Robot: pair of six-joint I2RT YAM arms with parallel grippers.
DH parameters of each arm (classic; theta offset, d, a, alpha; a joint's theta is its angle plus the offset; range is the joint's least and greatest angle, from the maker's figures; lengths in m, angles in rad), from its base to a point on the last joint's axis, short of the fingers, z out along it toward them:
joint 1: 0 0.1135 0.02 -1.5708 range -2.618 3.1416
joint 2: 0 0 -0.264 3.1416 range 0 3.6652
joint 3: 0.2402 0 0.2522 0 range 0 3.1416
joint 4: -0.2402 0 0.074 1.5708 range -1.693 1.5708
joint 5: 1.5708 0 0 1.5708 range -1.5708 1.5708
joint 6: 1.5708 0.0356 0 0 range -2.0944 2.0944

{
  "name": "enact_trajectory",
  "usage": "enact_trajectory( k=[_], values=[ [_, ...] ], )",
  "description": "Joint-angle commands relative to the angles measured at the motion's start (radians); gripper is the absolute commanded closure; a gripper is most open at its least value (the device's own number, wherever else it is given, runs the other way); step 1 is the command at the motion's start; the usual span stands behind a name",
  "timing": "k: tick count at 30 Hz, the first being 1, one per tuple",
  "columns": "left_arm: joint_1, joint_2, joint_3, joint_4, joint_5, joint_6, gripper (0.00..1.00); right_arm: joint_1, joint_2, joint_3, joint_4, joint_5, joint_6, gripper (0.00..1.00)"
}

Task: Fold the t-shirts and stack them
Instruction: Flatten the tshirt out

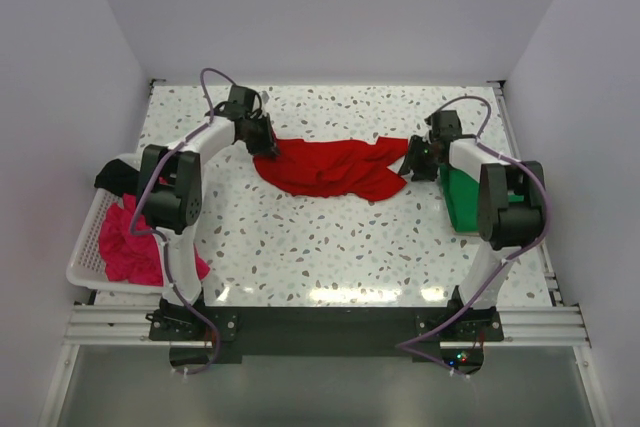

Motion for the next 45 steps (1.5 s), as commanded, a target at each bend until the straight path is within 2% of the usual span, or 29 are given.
enact_trajectory(
  k=[1, 5, 17, 21, 22, 24, 25, 29, 34, 36, 39, 40, 42, 43, 45],
  values=[
    [0.005, -0.049, 0.012, -0.003, 0.008, 0.029, 1.0, 0.001, 0.01, 0.025, 0.036, -0.073, -0.016, 0.52],
    [0.012, -0.043, 0.018, -0.006, 0.01, 0.035, 1.0, 0.007, 0.0, 0.002, 0.027, -0.091, -0.027, 0.57],
    [0.02, -0.024, 0.041, -0.015, 0.022, 0.048, 1.0, 0.018, -0.014, -0.034, -0.01, -0.088, -0.066, 0.64],
    [0.022, -0.02, 0.041, -0.012, 0.027, 0.052, 1.0, 0.02, 0.0, -0.017, -0.033, -0.085, -0.079, 0.75],
    [0.022, -0.017, 0.044, -0.009, 0.028, 0.054, 1.0, 0.02, 0.0, -0.012, -0.039, -0.083, -0.083, 0.83],
    [0.022, -0.009, 0.052, -0.006, 0.037, 0.051, 1.0, 0.018, -0.002, 0.018, -0.075, -0.071, -0.082, 0.97],
    [0.022, 0.003, 0.071, -0.004, 0.051, 0.054, 0.95, 0.018, -0.012, 0.034, -0.085, -0.06, -0.079, 1.0],
    [0.029, 0.046, 0.177, -0.009, 0.093, 0.049, 0.92, 0.012, -0.054, 0.18, -0.15, 0.013, -0.065, 1.0],
    [0.1, 0.077, 0.381, 0.006, 0.18, -0.036, 0.98, -0.025, -0.117, 0.402, -0.245, 0.084, -0.037, 1.0],
    [0.135, 0.062, 0.394, 0.06, 0.215, -0.075, 0.98, -0.035, -0.158, 0.492, -0.262, 0.119, -0.036, 1.0],
    [0.212, 0.011, 0.333, 0.159, 0.295, -0.142, 0.98, -0.045, -0.227, 0.554, -0.271, 0.161, -0.048, 1.0],
    [0.254, -0.019, 0.266, 0.183, 0.321, -0.156, 0.96, -0.046, -0.247, 0.554, -0.271, 0.167, -0.057, 1.0],
    [0.293, -0.044, 0.166, 0.203, 0.314, -0.15, 0.94, -0.046, -0.313, 0.506, -0.262, 0.171, -0.066, 1.0],
    [0.327, -0.061, 0.135, 0.203, 0.307, -0.144, 0.87, -0.045, -0.334, 0.479, -0.259, 0.168, -0.069, 1.0],
    [0.348, -0.082, 0.051, 0.207, 0.263, -0.111, 0.82, -0.046, -0.38, 0.359, -0.244, 0.133, -0.07, 1.0]
  ],
)
